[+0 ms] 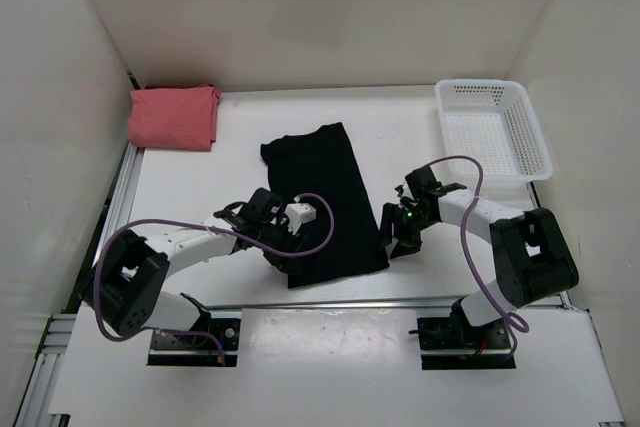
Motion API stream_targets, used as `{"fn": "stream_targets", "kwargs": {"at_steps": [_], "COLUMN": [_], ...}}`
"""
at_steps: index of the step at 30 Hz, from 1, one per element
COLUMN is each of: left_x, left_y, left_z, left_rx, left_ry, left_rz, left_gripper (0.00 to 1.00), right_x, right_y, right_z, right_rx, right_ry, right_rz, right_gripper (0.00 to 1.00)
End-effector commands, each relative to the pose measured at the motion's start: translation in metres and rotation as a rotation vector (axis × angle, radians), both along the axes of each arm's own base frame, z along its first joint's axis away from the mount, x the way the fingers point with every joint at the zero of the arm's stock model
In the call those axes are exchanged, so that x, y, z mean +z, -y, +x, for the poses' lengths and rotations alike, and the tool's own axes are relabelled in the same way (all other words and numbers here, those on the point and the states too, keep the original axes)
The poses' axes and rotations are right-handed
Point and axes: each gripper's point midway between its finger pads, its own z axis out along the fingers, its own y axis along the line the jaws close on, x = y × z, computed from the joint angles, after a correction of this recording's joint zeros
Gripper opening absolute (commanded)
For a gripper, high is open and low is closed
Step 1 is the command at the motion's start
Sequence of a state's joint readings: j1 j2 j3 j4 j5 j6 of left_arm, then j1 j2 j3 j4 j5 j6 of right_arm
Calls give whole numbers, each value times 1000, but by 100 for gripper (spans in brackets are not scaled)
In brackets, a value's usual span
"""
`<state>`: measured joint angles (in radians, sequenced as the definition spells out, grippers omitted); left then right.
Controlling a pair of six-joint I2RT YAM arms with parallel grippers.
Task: Fold and stack the t-shirts
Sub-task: Fold the folded rectangular tshirt in 1/3 of the way, then grab one side of the 2/3 rectangular tshirt with both arms
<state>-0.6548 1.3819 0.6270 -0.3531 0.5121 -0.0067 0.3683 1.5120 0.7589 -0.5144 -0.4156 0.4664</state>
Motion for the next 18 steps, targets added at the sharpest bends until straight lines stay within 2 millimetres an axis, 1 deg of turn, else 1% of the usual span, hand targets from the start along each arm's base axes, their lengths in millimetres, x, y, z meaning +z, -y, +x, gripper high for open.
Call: {"fn": "stream_targets", "kwargs": {"at_steps": [1,2,3,4,5,6,7,9,10,11,12,13,14,15,16,17,18], "left_x": [0,-6,-11,-13,-15,-15,-14,-15,-18,-13,-13,-13,-9,-12,-10,-12,-16], "left_y": [7,3,0,-2,-3,-3,-2,-3,-5,-2,-3,-3,-2,-4,-3,-5,-9], "left_z": [-4,-11,-15,-18,-22,-22,-24,-30,-34,-37,-41,-47,-47,-52,-51,-56,-60], "left_rx": [-30,-35,-34,-34,-39,-39,-45,-54,-57,-70,-76,-87,-93,-96,-97,-101,-99], "left_ry": [-2,-22,-35,-42,-57,-57,-63,-82,-97,-104,-112,-133,-126,-142,-134,-149,-163], "left_rz": [-75,-72,-63,-57,-59,-59,-67,-75,-74,-98,-107,-119,-133,-132,-138,-139,-129], "left_gripper": [61,65,68,70,70,70,71,74,76,77,81,84,87,89,89,89,89], "right_x": [-6,-6,-7,-10,-10,-14,-15,-19,-21,-24,-26,-25,-26,-25,-28,-25,-27], "right_y": [1,1,3,4,4,4,3,1,1,1,2,-1,-2,-2,-1,-5,-4], "right_z": [-13,-13,-18,-23,-23,-26,-22,-22,-21,-19,-20,-23,-25,-28,-33,-39,-41], "right_rx": [10,10,10,10,10,19,9,18,18,16,16,21,24,26,13,21,9], "right_ry": [-35,-35,-46,-58,-58,-66,-54,-57,-56,-64,-72,-90,-95,-100,-105,-114,-122], "right_rz": [16,16,12,7,7,4,-1,-2,-2,-14,-18,1,13,23,24,45,45], "right_gripper": [61,61,61,61,61,61,61,61,59,43,34,20,15,11,8,8,8]}}
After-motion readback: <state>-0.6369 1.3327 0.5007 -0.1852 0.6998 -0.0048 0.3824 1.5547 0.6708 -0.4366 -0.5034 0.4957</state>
